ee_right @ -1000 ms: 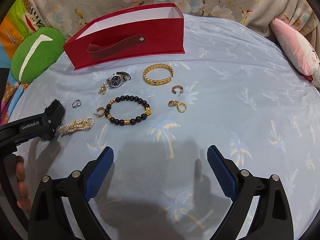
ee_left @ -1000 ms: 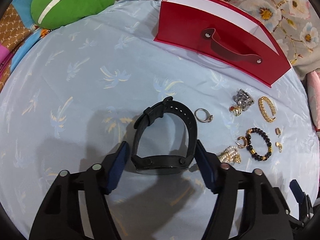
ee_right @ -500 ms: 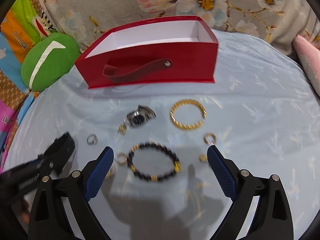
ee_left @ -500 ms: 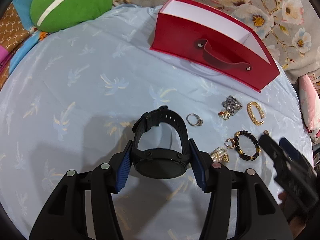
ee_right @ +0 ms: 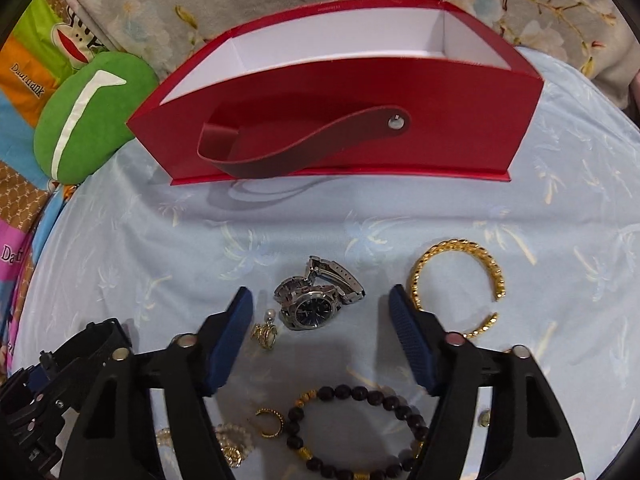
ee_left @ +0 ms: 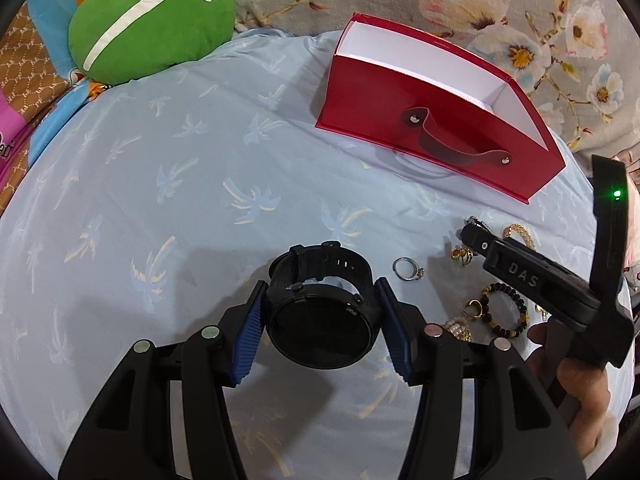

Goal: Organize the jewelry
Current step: 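Lift the black smartwatch with the left tool while the right tool grasps the silver wristwatch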

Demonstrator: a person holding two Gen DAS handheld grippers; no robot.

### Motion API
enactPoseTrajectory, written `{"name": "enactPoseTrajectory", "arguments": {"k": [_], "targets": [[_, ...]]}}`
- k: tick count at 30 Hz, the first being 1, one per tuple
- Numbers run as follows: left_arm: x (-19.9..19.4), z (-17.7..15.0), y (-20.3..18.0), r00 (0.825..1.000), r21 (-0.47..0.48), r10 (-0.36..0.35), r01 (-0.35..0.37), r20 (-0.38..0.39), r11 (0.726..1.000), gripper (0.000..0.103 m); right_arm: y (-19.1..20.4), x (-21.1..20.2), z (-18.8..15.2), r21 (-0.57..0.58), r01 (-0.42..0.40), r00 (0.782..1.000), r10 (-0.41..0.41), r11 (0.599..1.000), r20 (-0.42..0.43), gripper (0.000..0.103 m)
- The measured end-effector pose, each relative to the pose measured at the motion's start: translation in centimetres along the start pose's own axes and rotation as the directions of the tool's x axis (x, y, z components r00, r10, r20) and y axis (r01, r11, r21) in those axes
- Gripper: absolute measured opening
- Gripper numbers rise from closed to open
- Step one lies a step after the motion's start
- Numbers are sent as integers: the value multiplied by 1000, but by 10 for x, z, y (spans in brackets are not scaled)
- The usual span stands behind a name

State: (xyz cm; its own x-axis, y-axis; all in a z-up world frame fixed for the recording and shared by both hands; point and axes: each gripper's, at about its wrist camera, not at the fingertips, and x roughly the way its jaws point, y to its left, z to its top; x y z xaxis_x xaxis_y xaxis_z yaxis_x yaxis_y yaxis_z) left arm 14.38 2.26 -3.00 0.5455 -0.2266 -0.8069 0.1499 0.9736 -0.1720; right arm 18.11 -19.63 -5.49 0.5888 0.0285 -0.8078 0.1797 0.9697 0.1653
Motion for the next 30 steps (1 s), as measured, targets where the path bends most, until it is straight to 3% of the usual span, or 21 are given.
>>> {"name": "enactPoseTrajectory", "arguments": {"k": [3,7,14,22,24,25,26,30], "targets": [[1,1,1,1000,3,-4,4,0,1000,52,1,0,-1,-10,16,1000,-16,1000,14,50],[2,2,0,1000,4,-11,11,1,1000,52,0,1,0,-7,-11,1000,11,1000,13,30],[-3,3,-2,1000,10,-13,13,11,1000,52,-5,-11,-1,25,-62,998,61,998,35,30],[-19,5,-6,999,18,-17,16,39,1000,46,-15,-64,3,33,-111,987,106,993,123,29],[-25,6,-9,998,25,-23,21,50,999,39,-17,-80,5,28,-122,983,117,992,140,6],[-28,7,-11,998,29,-24,22,56,999,36,-18,-86,5,27,-115,984,110,993,143,0],[-31,8,-12,998,32,-27,25,64,999,31,-19,-94,6,24,-121,981,116,992,154,0],[-39,9,-19,996,52,-23,18,85,998,31,-18,-105,7,-16,-61,985,63,998,163,0]]}}
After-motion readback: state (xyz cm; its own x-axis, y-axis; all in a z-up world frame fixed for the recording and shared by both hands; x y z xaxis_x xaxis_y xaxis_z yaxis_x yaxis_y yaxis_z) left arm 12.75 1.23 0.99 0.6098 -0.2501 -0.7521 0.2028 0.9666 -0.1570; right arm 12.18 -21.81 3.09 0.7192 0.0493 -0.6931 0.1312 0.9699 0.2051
